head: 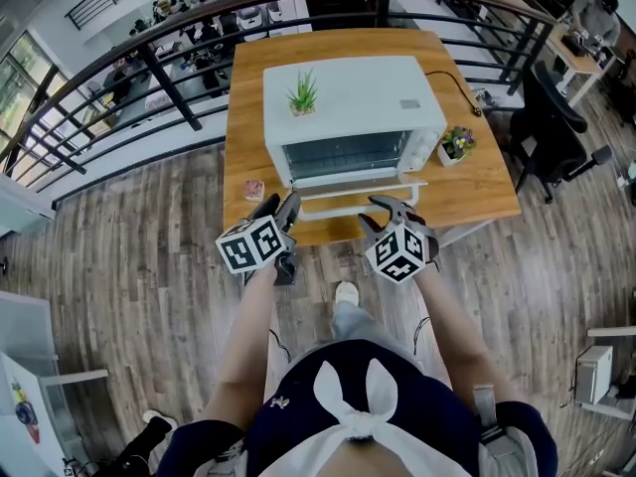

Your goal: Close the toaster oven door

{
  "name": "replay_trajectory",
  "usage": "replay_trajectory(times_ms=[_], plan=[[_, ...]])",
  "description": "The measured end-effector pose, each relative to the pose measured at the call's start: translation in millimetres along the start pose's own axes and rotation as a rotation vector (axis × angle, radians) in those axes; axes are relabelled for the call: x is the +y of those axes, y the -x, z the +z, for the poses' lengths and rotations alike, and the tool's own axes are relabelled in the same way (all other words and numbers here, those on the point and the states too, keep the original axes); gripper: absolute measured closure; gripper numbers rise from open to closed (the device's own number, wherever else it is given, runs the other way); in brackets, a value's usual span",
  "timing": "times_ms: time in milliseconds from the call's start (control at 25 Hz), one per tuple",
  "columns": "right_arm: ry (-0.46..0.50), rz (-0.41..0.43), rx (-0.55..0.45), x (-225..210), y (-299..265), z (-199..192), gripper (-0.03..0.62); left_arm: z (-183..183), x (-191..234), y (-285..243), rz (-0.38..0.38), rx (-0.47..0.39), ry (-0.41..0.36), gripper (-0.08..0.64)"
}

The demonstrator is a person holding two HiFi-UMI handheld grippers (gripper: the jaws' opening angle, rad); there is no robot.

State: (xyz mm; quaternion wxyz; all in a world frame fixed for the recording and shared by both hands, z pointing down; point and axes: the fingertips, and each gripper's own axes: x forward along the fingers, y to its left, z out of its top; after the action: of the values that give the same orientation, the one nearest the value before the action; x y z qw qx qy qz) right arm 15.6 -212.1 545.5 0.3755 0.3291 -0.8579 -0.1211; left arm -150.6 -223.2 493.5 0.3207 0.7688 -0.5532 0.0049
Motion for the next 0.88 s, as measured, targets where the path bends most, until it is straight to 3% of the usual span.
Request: replay_trajectory(times_ms=[400, 640, 880], plan=[[-0.006, 0.006, -0.007, -6.2, 0.2, 5.6, 0.43, 9.9, 0.0, 17.4, 0.01, -0.049, -0.022, 0.357], [-0.009, 0.012, -0.013, -9.4, -0.2, 7.4, 0.43, 7.1, 3.2, 24.9, 0.011, -0.06, -0.029, 0.465], [-0.017, 0.018, -0.023, -12.6, -1.7, 9.5, 0.428, 0.4, -8.9, 25.7, -0.044, -0.041, -0.073, 0.515]])
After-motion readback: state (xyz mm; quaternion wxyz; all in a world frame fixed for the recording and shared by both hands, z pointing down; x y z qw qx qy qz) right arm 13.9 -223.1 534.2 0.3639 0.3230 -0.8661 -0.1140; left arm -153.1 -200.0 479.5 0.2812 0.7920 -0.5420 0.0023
